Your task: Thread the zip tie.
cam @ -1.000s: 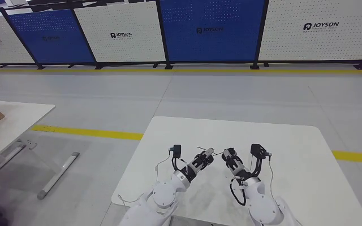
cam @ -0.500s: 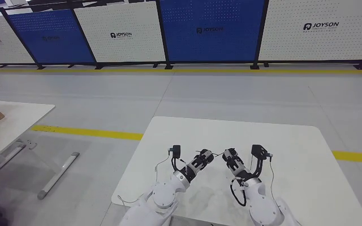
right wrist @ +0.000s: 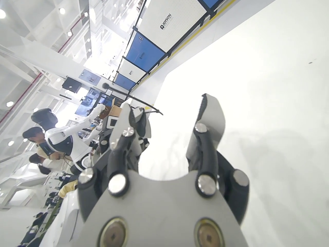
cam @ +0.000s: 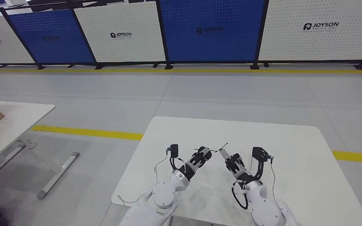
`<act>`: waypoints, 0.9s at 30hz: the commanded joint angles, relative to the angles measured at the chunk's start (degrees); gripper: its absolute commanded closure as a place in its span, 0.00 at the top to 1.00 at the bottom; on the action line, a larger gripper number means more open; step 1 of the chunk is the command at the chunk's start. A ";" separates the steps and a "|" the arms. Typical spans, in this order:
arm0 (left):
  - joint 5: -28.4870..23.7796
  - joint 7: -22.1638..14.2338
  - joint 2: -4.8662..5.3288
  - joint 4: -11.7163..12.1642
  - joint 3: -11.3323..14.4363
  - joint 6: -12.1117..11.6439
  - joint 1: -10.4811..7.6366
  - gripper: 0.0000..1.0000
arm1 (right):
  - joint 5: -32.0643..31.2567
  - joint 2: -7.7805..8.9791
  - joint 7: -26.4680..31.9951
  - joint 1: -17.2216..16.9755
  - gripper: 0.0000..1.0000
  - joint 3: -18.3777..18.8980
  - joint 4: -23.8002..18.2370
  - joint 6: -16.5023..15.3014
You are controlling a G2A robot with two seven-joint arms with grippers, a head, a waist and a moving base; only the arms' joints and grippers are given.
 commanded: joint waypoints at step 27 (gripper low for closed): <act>-1.95 5.68 -0.68 0.01 -0.07 -0.41 0.10 0.00 | -19.45 0.99 0.57 2.46 1.00 -2.14 4.62 0.83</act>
